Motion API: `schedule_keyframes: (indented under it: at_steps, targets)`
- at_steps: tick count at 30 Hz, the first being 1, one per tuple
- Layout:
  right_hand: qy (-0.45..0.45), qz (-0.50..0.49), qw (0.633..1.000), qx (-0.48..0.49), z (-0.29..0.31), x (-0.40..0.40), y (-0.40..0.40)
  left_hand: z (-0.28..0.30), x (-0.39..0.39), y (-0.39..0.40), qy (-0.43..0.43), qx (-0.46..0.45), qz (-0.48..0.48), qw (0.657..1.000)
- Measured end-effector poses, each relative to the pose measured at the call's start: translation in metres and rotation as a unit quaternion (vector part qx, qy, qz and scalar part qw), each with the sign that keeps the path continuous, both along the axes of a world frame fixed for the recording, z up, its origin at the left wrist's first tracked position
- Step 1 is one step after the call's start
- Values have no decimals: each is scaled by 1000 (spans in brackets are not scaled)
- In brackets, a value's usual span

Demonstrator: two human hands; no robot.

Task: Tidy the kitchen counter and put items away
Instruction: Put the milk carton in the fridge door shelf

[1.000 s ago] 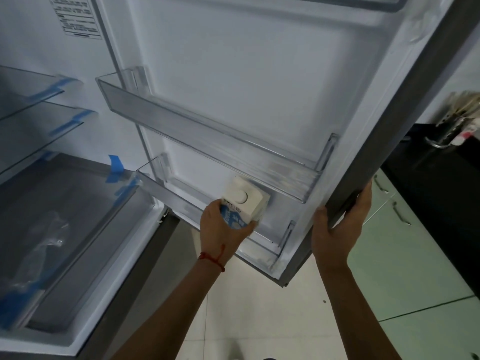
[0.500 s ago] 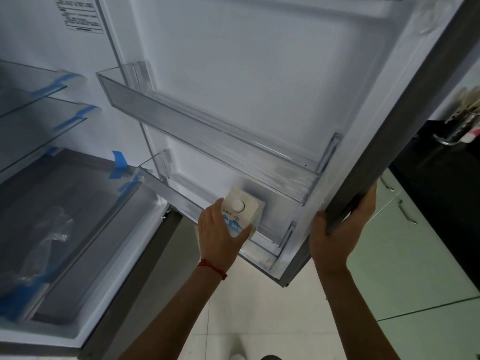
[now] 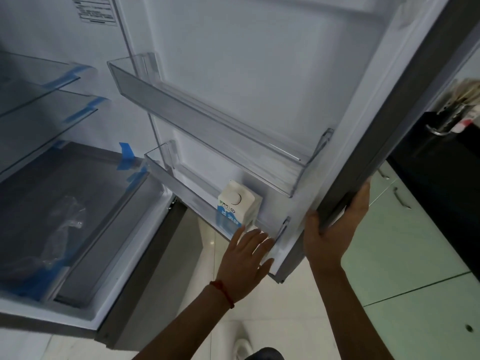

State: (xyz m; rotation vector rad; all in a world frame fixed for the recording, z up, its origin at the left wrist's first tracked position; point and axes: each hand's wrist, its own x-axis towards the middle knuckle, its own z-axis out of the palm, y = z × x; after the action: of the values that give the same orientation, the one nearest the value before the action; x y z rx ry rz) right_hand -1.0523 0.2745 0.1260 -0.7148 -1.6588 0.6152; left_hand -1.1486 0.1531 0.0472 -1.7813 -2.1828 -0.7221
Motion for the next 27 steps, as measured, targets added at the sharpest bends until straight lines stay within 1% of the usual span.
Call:
schedule_keyframes:
  at_steps: [3, 6, 9, 13, 15, 17, 19, 22, 25, 27]
  targets:
    - [-29, -24, 998, 47, -2, 5, -21, -4, -9, -18, 11, 33, -13, 999]
    - [-9, -31, 996, 80, -4, 9, -45, -3, -16, -43, 7, 50, -23, 998]
    - [29, -15, 999, 36, -6, 13, -68, 0, -24, -74, 4, 42, -19, 999]
    - [68, 49, 996, -35, -14, 17, -100, 1, -33, -124, 3, -6, 26, 1000]
    - [42, 59, 996, -47, -20, 14, -118, 1, -37, -152, -11, -28, 65, 997]
    - [11, 63, 996, -59, -28, 9, -139, 3, -41, -184, -24, -27, 117, 992]
    - [-3, 78, 996, -49, -27, 2, -163, 10, -48, -216, -23, 7, 167, 986]
    - [-24, 121, 992, -38, -28, -13, -199, 29, -62, -263, 18, 82, 238, 968]
    - [-40, 200, 978, -41, -37, -29, -232, 44, -76, -307, 52, 157, 321, 933]
    - [-52, 247, 967, -43, -41, -42, -251, 53, -86, -330, 44, 194, 371, 907]
